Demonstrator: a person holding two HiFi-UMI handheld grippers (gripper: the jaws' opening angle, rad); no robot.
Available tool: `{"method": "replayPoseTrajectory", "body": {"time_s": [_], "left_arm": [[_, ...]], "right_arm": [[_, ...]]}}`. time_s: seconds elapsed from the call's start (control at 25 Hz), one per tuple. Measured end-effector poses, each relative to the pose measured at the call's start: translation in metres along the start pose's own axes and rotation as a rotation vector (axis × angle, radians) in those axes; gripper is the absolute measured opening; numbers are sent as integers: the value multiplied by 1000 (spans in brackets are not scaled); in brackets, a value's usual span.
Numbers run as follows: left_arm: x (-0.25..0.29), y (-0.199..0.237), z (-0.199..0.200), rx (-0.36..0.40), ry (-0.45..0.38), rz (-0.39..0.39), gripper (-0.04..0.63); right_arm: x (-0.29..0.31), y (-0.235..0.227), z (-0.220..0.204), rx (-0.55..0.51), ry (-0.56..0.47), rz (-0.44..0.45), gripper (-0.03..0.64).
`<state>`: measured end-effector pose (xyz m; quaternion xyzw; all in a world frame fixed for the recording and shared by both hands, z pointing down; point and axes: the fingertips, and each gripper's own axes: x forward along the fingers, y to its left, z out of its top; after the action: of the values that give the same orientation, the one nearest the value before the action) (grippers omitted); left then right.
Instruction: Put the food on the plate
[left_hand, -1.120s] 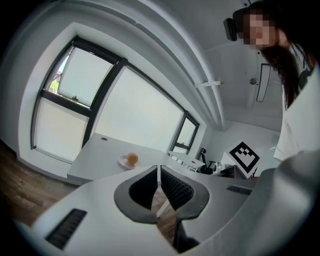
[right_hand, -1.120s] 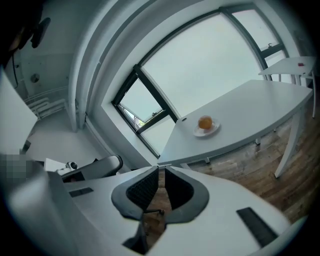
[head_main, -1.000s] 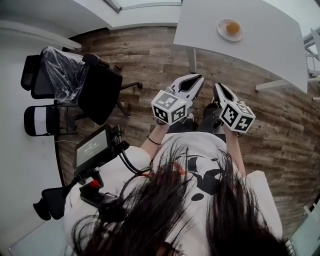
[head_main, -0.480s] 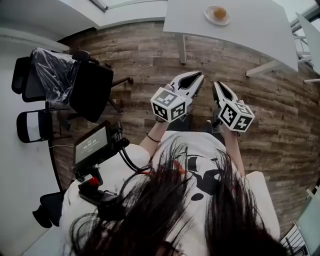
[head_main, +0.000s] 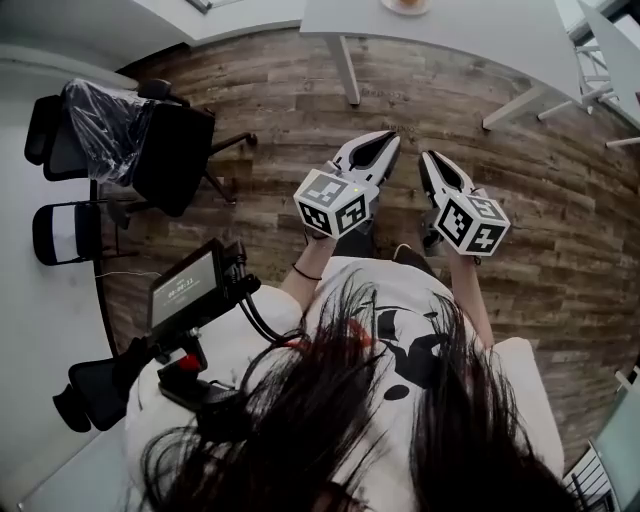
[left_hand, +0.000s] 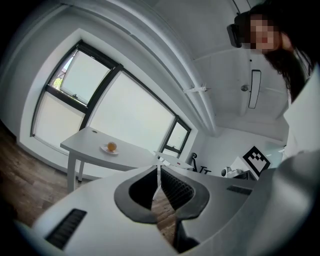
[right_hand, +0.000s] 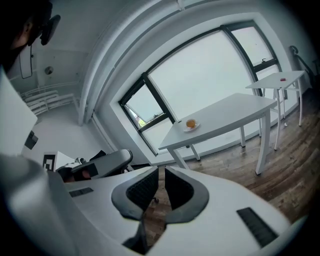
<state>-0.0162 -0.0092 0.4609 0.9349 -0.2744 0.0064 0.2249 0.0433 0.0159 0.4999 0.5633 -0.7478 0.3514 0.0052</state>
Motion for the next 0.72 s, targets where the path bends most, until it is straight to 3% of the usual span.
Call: {"method": "replayPoseTrajectory", "body": {"time_s": [0.36, 0.72], "left_arm": [[-41, -86, -51, 10, -38, 128, 6], [-67, -159, -73, 75, -52, 134, 6]], "right_arm": [[-91, -16, -37, -41, 19, 90, 49], [-155, -1, -60, -76, -5, 163, 49]]}}
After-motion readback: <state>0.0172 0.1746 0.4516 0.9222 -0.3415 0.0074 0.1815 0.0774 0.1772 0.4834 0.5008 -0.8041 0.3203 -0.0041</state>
